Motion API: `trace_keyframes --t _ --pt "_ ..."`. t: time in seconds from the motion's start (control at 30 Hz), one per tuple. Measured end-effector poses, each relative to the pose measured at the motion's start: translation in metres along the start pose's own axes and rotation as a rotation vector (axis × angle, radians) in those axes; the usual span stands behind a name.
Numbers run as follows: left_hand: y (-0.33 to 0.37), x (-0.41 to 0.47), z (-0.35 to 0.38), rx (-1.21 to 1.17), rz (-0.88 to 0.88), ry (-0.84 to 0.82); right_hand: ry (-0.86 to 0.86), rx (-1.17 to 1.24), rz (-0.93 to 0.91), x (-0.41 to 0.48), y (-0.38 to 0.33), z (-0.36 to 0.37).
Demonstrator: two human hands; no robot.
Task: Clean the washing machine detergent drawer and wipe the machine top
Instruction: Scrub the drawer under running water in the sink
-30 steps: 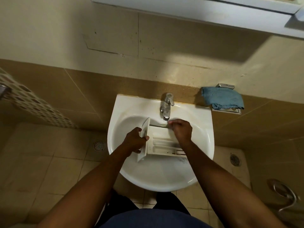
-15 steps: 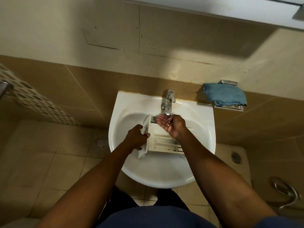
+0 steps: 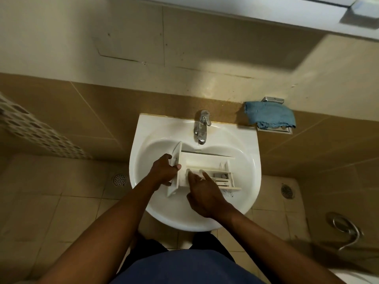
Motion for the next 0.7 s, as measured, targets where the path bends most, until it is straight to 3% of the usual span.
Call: trace_keyframes --t 0.07,0.23,0.4,0.6,0.7 --pt "0.001 0.0 0.0 -0.009 -0.006 0.0 0.058 0.018 0.01 0.012 -0.001 -0.004" --pt "0.001 0.0 0.001 -0.004 0.002 0.007 -0.018 0.153 -0.007 0.003 -0.012 0.016" --pt "-0.003 0.001 0.0 -0.013 -0.008 -0.002 0.013 -0.025 0.066 -0.008 0.024 0.012" --pt "0.0 0.001 0.0 -0.02 -0.017 0.009 0.047 0.194 0.078 0.004 -0.003 0.018" --pt "-0.001 0.0 0.0 -0.034 -0.022 0.004 0.057 0.103 0.09 -0.007 0.006 0.018"
Point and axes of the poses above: each hand's wrist, its own x-axis towards the middle knuckle, its own z-axis out of the palm, y = z × x, the point moved 3 cm from there along x, towards the middle knuckle, and after that the axes turned 13 degrees about y, right-handed, at the moved point
